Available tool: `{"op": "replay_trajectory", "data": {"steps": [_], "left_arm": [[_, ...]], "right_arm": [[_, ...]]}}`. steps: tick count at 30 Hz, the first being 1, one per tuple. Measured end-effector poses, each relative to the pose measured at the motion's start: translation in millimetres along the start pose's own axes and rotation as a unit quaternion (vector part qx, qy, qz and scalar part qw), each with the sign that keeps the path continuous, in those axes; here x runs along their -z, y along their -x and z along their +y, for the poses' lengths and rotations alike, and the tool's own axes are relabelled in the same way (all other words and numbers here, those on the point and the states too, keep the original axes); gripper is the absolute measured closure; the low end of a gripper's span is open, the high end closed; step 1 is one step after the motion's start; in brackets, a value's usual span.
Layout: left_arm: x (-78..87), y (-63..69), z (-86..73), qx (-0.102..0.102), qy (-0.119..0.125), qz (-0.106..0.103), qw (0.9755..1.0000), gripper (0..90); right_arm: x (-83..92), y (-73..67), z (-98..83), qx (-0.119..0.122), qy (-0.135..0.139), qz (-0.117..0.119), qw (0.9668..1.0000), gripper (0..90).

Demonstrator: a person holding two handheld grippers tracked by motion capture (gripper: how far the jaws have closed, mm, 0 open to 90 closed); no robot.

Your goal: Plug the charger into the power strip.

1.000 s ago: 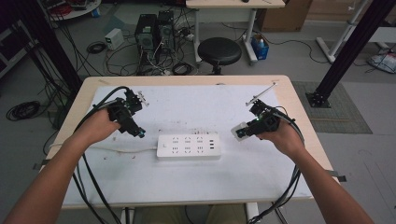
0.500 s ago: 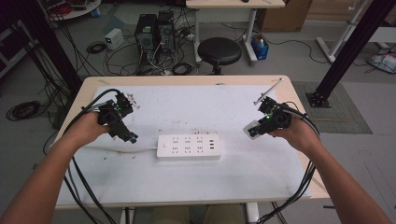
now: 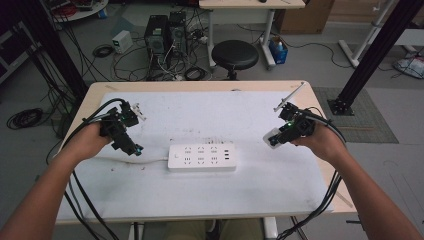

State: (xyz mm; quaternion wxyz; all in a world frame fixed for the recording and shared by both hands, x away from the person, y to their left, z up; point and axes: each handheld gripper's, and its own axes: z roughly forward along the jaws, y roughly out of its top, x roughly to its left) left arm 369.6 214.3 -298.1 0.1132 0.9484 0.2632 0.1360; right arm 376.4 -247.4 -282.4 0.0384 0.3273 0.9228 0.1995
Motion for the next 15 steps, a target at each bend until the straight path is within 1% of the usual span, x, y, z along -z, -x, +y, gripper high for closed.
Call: {"op": "replay_trajectory", "data": {"steps": [1,2,3,4,6,9,11,12,14,15], "left_arm": [[-1.0,0.7,-0.5,0.001,0.001,-0.001,1.0000,5.5],[-1.4,1.2,-0.9,-0.004,-0.004,0.001,1.0000,5.5],[-2.0,2.3,-1.5,-0.010,-0.008,0.006,0.9999,5.5],[-2.2,2.8,-1.8,-0.020,-0.015,0.005,0.9997,5.5],[-3.3,4.1,-2.6,-0.035,-0.015,-0.005,0.9993,5.5],[-4.1,4.0,-2.9,-0.032,-0.015,-0.020,0.9992,5.5],[-4.6,3.6,-3.0,-0.029,-0.014,-0.017,0.9993,5.5],[-4.6,3.0,-2.9,-0.028,-0.014,-0.018,0.9993,5.5],[-5.3,2.7,-3.4,-0.017,-0.009,-0.023,0.9995,5.5],[-5.7,1.9,-3.6,-0.011,-0.009,-0.030,0.9995,5.5]], "right_arm": [[0.6,0.8,0.0,-0.001,0.000,0.000,1.0000,61.9],[0.5,0.9,0.0,-0.005,0.004,-0.001,1.0000,61.9],[0.8,1.0,0.0,-0.008,0.002,-0.001,1.0000,61.9],[0.3,1.3,0.3,-0.005,0.004,-0.002,1.0000,61.8],[0.1,0.7,1.6,-0.006,0.002,-0.003,1.0000,61.9],[-1.0,-0.8,5.6,0.003,0.003,-0.005,1.0000,61.9],[-2.0,-3.1,10.1,0.010,0.005,-0.005,0.9999,61.9],[-2.5,-4.6,13.0,0.009,0.004,-0.004,0.9999,61.9],[-4.3,-7.2,20.4,0.015,0.003,-0.001,0.9999,61.9],[-4.8,-8.9,24.7,0.020,0.001,0.000,0.9998,61.8]]}}
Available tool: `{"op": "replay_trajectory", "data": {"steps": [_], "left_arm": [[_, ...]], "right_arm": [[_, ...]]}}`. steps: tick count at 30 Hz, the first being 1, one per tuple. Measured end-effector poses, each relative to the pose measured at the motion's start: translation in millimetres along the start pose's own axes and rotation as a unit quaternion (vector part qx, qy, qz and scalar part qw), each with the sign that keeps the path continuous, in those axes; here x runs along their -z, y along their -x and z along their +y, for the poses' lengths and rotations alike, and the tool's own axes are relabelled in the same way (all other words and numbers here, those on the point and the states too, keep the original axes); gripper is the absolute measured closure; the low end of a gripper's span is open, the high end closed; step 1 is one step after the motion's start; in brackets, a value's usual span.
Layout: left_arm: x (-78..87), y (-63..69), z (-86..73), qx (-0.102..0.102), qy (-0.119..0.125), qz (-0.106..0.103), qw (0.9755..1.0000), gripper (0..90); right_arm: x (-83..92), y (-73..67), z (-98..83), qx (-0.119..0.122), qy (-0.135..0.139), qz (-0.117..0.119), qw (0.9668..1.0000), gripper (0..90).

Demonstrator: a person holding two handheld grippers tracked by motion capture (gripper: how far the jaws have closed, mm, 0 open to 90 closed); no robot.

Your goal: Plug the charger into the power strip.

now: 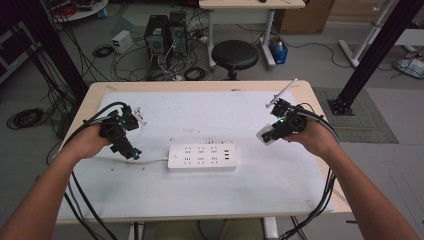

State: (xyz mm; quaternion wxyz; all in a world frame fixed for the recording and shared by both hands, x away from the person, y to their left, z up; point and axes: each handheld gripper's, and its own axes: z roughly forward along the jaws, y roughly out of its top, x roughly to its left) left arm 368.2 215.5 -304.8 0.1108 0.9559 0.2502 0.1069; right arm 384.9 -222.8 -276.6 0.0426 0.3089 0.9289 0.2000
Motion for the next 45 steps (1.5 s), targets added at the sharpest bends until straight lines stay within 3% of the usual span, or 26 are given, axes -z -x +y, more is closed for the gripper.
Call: {"op": "replay_trajectory", "data": {"steps": [2,5,10,13,17,21,24,27,31,35,41,45], "left_arm": [[-1.4,-1.4,-0.8,0.011,0.004,-0.010,0.9999,5.5],[-3.4,-2.8,-2.6,0.010,-0.002,0.008,0.9999,5.5],[-9.0,-6.6,-5.3,0.031,0.010,0.026,0.9991,5.5],[-10.3,-8.8,-5.8,0.035,0.010,0.035,0.9987,5.5],[-12.0,-9.0,-5.6,0.030,0.012,0.029,0.9991,5.5],[-16.7,-6.8,-4.0,0.021,0.011,0.017,0.9996,5.5],[-22.0,-4.1,-3.4,0.019,0.012,0.011,0.9997,5.5],[-23.9,-4.6,-4.7,0.015,0.009,0.010,0.9998,5.5],[-25.2,-4.5,-7.2,0.018,0.013,0.012,0.9997,5.5],[-25.7,-4.8,-8.6,0.014,0.011,0.012,0.9998,5.5],[-27.4,-4.5,-11.0,0.014,0.015,0.008,0.9998,5.5],[-29.4,-5.5,-13.4,0.018,0.019,0.007,0.9996,5.5]], "right_arm": [[-1.9,-3.6,9.4,0.009,0.002,0.006,0.9999,61.9],[-7.6,-9.1,24.8,0.031,-0.003,0.015,0.9994,61.8],[-23.2,-21.0,50.5,0.064,-0.023,0.028,0.9973,61.9],[-34.6,-26.6,63.7,0.081,-0.032,0.029,0.9958,61.8],[-47.0,-32.0,75.8,0.111,-0.035,0.028,0.9928,61.9],[-60.2,-40.0,85.3,0.154,-0.044,0.023,0.9868,61.9],[-74.2,-46.8,92.2,0.189,-0.054,0.027,0.9801,61.9],[-88.4,-55.5,96.8,0.206,-0.086,0.018,0.9746,61.9],[-103.3,-61.6,100.9,0.230,-0.105,0.012,0.9674,61.9],[-112.8,-65.3,104.0,0.235,-0.116,0.011,0.9650,61.9],[-124.5,-69.9,107.7,0.258,-0.130,0.004,0.9573,61.9],[-127.2,-71.1,109.7,0.270,-0.129,0.001,0.9542,61.9]]}}
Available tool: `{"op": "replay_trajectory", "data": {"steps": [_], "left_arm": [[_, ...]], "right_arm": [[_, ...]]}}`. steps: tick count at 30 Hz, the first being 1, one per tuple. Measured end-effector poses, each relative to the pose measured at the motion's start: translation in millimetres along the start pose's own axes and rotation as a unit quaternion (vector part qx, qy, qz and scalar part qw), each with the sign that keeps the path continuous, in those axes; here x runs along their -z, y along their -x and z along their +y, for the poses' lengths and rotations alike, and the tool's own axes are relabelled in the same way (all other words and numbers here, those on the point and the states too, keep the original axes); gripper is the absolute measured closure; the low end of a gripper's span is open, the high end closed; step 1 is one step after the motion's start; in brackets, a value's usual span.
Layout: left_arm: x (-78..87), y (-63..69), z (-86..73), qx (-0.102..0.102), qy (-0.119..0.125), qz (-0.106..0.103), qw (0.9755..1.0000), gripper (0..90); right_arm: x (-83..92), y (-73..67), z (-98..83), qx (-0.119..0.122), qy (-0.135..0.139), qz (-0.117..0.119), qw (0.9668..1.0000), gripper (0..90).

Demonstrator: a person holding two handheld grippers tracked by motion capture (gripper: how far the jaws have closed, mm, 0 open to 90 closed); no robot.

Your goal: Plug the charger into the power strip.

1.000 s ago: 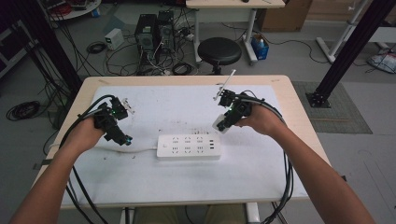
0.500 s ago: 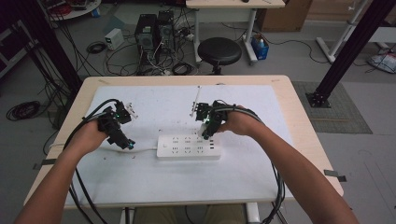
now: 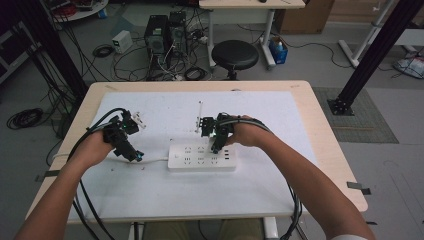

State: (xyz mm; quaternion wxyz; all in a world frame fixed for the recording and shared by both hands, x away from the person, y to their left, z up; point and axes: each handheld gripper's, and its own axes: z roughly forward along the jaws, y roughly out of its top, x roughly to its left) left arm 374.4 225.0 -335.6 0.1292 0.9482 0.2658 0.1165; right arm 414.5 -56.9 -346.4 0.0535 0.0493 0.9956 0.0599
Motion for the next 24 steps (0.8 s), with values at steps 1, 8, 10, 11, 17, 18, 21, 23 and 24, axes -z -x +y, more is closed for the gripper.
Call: {"op": "replay_trajectory", "data": {"steps": [1,8,10,11,17,18,21,23,24], "left_arm": [[-0.5,0.0,-0.4,0.002,0.001,-0.001,1.0000,5.5],[-2.4,-0.7,-1.2,0.003,0.003,-0.003,1.0000,5.5],[-3.1,0.0,-0.9,0.003,0.002,-0.003,1.0000,5.5],[-3.5,0.0,-0.9,0.000,0.001,-0.006,1.0000,5.5],[-6.4,1.0,-3.7,0.003,0.001,-0.009,1.0000,5.5],[-7.0,0.5,-4.3,0.004,0.000,-0.009,1.0000,5.5],[-8.3,-0.6,-4.9,0.005,0.000,-0.010,0.9999,5.5],[-8.8,-0.5,-4.6,0.004,0.001,-0.011,0.9999,5.5],[-9.3,-0.3,-4.3,0.005,0.001,-0.010,0.9999,5.5]], "right_arm": [[-0.9,-0.5,0.7,0.005,-0.001,0.002,1.0000,62.0],[-5.2,-6.7,10.1,0.047,-0.026,-0.013,0.9985,62.1],[-5.5,-7.4,12.1,0.045,-0.033,-0.013,0.9984,62.2],[-5.9,-7.4,12.9,0.044,-0.037,-0.012,0.9983,62.2],[-13.6,-3.8,14.5,0.042,-0.049,-0.001,0.9979,62.1],[-13.2,-2.5,13.8,0.034,-0.049,0.004,0.9982,62.1],[-14.0,1.0,13.5,0.026,-0.045,0.011,0.9986,62.0],[-14.5,1.6,12.9,0.031,-0.043,0.012,0.9985,62.0],[-14.5,0.7,12.4,0.021,-0.041,0.013,0.9989,62.1]]}}
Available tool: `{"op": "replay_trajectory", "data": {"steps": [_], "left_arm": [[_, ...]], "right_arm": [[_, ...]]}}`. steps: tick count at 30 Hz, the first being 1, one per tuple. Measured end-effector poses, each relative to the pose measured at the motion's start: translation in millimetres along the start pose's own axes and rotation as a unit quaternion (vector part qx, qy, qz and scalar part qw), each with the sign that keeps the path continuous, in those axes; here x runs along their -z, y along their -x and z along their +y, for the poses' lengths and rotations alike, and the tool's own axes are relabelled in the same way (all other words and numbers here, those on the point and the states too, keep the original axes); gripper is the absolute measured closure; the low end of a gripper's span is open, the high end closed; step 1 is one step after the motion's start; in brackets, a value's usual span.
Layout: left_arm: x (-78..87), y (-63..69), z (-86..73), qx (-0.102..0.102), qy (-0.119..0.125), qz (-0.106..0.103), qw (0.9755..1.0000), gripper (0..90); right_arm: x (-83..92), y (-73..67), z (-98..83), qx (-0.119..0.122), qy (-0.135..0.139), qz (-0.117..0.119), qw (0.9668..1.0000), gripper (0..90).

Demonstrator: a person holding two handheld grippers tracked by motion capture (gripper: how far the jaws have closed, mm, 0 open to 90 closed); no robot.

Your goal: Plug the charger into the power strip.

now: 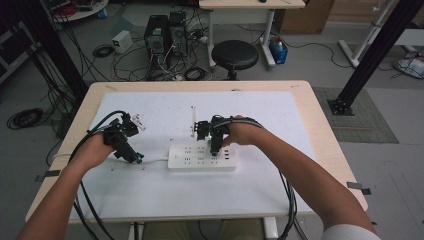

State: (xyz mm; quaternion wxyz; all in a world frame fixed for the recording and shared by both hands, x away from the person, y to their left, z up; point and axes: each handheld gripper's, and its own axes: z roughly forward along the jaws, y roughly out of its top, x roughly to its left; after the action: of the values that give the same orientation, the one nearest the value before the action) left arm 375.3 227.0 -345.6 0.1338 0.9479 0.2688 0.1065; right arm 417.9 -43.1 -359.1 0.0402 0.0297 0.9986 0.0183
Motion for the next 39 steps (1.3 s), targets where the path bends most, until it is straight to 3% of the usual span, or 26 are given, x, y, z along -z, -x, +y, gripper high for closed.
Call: {"op": "replay_trajectory", "data": {"steps": [12,17,20,24,33,39], "left_arm": [[-8.6,1.5,0.3,-0.001,-0.003,-0.009,1.0000,5.5],[-13.6,0.6,2.9,-0.003,-0.003,-0.015,0.9999,5.5],[-15.4,-0.7,4.8,-0.007,-0.004,-0.017,0.9998,5.5],[-17.8,-2.0,6.7,-0.003,-0.001,-0.020,0.9998,5.5],[-18.2,-3.8,5.8,-0.002,0.004,-0.021,0.9998,5.5],[-18.7,-4.5,5.9,-0.003,0.004,-0.022,0.9997,5.5]], "right_arm": [[-1.9,4.5,-1.6,-0.009,0.005,0.015,0.9998,62.4],[-3.1,-2.1,2.8,0.012,-0.015,-0.006,0.9998,62.6],[-4.3,-8.4,5.8,0.030,-0.027,-0.029,0.9988,62.6],[-6.0,-11.9,12.8,0.044,-0.046,-0.040,0.9972,62.6],[-8.2,2.8,10.4,0.013,-0.037,0.007,0.9992,62.6],[-9.8,3.7,8.4,0.014,-0.026,0.009,0.9995,62.5]]}}
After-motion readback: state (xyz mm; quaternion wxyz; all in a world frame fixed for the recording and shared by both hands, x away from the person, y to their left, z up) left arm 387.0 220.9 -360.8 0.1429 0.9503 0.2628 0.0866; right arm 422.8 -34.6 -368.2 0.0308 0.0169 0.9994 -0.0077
